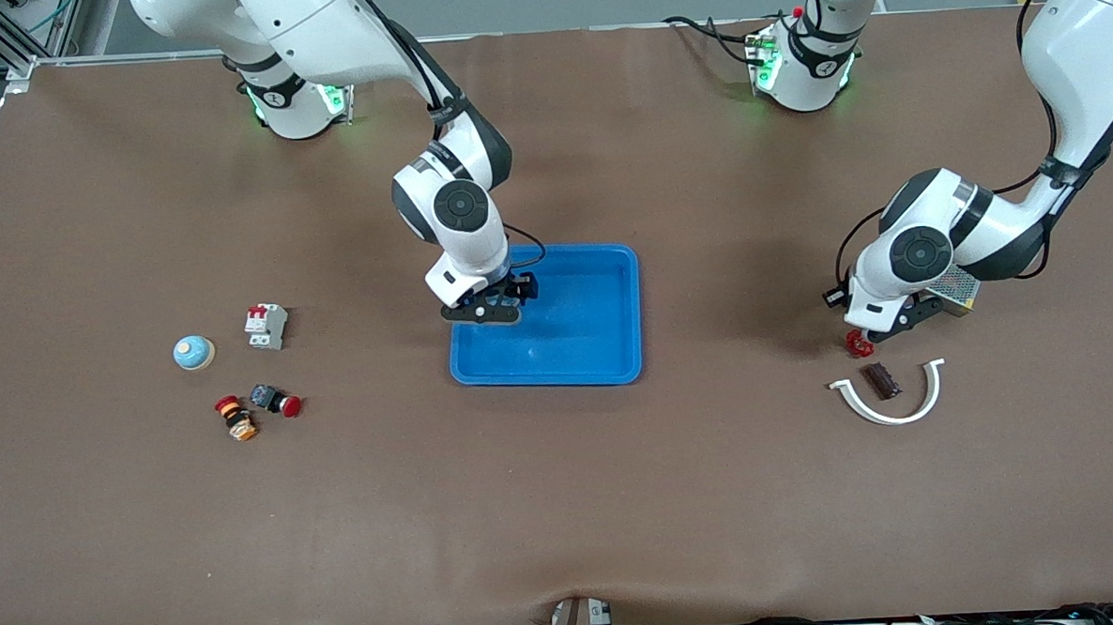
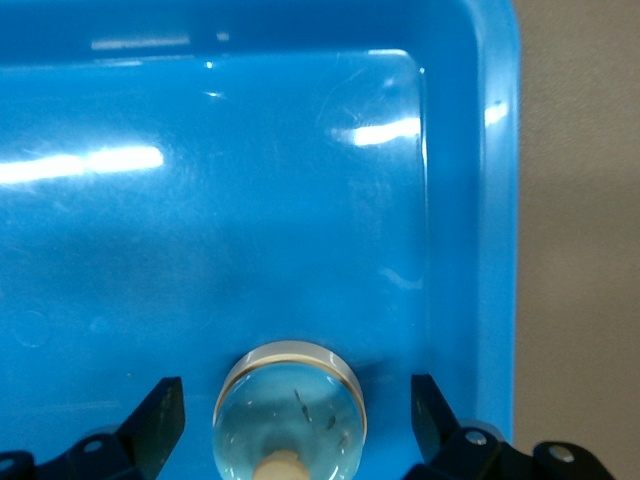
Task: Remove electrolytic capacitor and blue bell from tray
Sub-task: 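Place the capacitor by the valve while the right gripper grasps the bell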
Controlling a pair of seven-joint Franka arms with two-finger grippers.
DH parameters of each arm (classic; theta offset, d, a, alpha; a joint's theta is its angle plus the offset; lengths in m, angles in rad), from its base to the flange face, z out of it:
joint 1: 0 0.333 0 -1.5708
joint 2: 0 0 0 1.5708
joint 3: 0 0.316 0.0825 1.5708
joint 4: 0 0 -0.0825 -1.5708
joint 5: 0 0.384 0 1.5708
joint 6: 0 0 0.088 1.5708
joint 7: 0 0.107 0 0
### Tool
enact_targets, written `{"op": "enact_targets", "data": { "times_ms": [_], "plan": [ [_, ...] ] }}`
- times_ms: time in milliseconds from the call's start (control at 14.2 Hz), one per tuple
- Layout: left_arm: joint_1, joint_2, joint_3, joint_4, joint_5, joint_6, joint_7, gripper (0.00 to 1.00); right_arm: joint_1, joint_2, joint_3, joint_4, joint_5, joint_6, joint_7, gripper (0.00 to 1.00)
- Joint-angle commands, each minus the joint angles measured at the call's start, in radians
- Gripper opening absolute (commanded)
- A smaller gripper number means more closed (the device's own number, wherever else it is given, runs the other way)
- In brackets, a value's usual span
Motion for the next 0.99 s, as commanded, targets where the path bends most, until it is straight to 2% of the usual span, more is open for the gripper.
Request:
{"op": "enact_targets", "data": {
  "times_ms": [0, 141, 423, 705, 916],
  "plan": [
    [0.006, 0.0, -0.011, 0.029, 0.017, -0.003, 0.005, 1.0, 0.018, 0.006, -0.011, -0.001, -0.021, 0.013, 0.03, 1.0],
    [0.0, -0.004, -0.024, 0.06, 0.004, -0.008, -0.003, 1.0, 0.024, 0.009, -0.011, -0.001, -0.021, 0.013, 0.031, 1.0],
    [0.0, -0.004, -0.104, 0.144, -0.006, -0.077, -0.003, 1.0, 0.032, 0.027, -0.011, -0.003, -0.021, 0.048, 0.033, 1.0],
    [0.0, -0.005, -0.188, 0.276, -0.042, -0.172, 0.0, 1.0, 0.037, 0.035, -0.013, -0.003, -0.021, 0.053, 0.045, 1.0],
    [-0.006, -0.005, -0.251, 0.395, -0.062, -0.281, 0.043, 1.0, 0.035, 0.035, -0.013, -0.003, -0.021, 0.053, 0.045, 0.65]
  ]
}}
